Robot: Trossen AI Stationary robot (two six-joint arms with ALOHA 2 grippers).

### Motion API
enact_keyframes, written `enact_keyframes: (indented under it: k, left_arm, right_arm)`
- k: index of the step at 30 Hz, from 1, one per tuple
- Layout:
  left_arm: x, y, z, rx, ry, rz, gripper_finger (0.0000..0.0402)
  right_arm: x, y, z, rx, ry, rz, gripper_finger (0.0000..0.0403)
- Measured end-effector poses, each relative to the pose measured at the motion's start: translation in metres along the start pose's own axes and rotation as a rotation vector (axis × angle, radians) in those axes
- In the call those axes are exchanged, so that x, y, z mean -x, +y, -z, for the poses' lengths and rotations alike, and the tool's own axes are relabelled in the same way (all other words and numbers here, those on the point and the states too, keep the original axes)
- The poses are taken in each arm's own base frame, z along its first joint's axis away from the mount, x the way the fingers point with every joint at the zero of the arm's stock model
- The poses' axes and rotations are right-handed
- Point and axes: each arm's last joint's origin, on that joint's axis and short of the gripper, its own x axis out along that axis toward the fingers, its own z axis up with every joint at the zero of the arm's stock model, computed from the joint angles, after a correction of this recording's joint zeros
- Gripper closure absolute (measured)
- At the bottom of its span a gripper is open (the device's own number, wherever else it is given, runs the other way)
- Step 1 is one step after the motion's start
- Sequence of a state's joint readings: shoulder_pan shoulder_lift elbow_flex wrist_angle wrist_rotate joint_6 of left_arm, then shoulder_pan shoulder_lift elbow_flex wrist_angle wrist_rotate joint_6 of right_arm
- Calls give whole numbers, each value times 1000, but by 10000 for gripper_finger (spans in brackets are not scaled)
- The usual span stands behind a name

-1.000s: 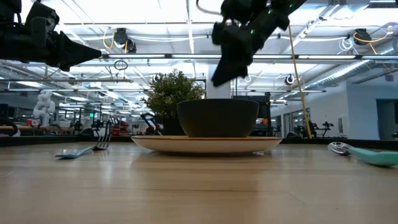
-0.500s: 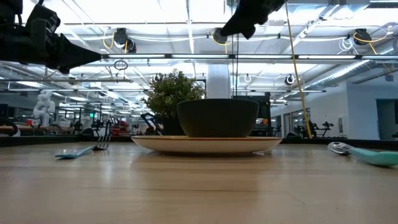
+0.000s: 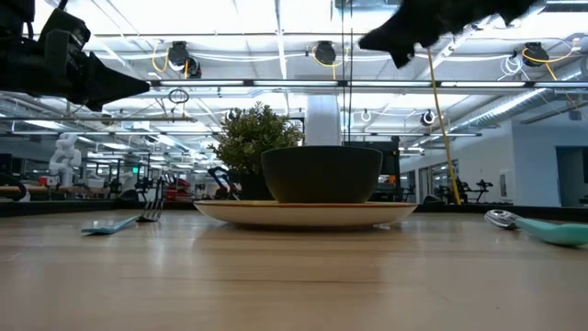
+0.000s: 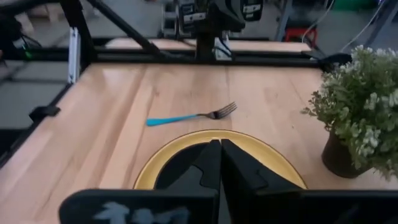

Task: Set table place
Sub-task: Put the blue fork on the yellow plate to the left of the black bowl

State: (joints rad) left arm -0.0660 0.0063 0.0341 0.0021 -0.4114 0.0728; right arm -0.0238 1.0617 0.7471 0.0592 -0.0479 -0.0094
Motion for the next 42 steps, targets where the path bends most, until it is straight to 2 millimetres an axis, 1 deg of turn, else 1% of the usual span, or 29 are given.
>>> enact_keyframes:
  k: [5, 8, 10, 16, 19, 22, 26, 28, 30, 33, 40, 42]
  left_arm:
    - [0, 0, 0, -6, 1, -9, 394]
    - [0, 0, 0, -11, 0, -9, 394]
    - [0, 0, 0, -16, 0, -9, 394]
    - [0, 0, 0, -26, 1, -9, 394]
    - [0, 0, 0, -26, 1, -10, 394]
    - [0, 0, 0, -9, 2, -9, 394]
    - [0, 0, 0, 11, 3, -9, 394]
    - [0, 0, 0, 5, 3, -9, 394]
    - [0, 0, 0, 3, 3, -9, 394]
    - [0, 0, 0, 1, 1, -9, 394]
    - [0, 0, 0, -14, 1, -9, 394]
    - [0, 0, 0, -20, 1, -9, 394]
  right_arm:
    - [12, 0, 43, -35, -73, 27, 403]
    - [19, -1, 60, -63, -83, 78, 403]
    - [22, -1, 68, -57, -81, 104, 403]
    - [24, 3, 76, 28, -171, 88, 403]
    - [27, 5, 87, 50, -162, 73, 403]
    - [33, 5, 99, 47, -161, 77, 403]
    - [42, 5, 106, 63, -226, 85, 403]
    - [47, 3, 110, 72, -245, 116, 403]
    - [52, -1, 115, 53, -282, 166, 403]
    - [59, -5, 122, 14, -349, 191, 403]
    - [66, -7, 121, -35, -397, 130, 403]
    - [66, -5, 121, -33, -402, 89, 403]
